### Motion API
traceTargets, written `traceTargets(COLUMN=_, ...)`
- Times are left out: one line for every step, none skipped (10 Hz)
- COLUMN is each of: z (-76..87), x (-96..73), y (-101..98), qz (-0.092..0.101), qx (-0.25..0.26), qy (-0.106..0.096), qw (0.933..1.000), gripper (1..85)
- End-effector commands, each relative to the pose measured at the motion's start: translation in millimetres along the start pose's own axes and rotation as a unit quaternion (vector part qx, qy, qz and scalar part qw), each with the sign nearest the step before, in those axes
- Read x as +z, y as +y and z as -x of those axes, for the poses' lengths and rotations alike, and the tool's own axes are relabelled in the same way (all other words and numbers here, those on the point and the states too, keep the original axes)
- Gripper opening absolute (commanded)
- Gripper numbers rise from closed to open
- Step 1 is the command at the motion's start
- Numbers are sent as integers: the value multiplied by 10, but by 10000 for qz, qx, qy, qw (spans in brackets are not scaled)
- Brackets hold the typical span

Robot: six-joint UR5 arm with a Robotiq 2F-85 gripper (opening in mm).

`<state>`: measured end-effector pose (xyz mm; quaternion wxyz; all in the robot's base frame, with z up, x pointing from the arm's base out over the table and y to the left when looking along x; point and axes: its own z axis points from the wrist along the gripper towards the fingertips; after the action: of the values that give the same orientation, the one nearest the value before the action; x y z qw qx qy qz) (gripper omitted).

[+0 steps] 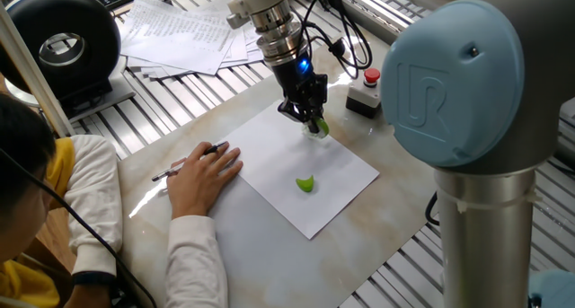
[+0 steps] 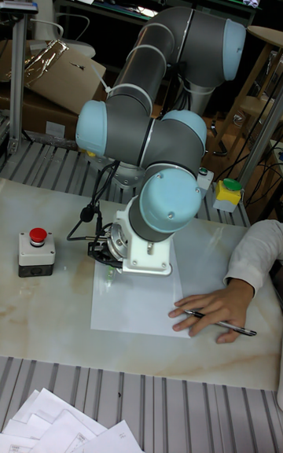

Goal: Use the correction tape on paper

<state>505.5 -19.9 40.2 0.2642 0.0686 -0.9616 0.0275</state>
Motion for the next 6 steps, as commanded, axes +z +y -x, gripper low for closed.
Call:
traceTargets(z=6, x=-2, y=27, qz=69, qx=3, qy=-23, qw=10000, gripper=10)
traceTargets(z=14, x=4, y=29, qz=74, qx=15, qy=-32, qw=10000, gripper=10)
traceTargets(z=22, x=11, y=26, qz=67, qx=11, qy=-38, qw=10000, gripper=10)
traceTargets(z=33, x=14, y=28, qz=71, qx=15, qy=-54, qw=10000, gripper=10)
traceTargets(z=41, x=5, y=29, qz=69, qx=15, qy=-62, qw=10000, gripper=10)
traceTargets(z=51, x=-21, y=30, qz=69, qx=22, qy=-62, qw=10000, gripper=10)
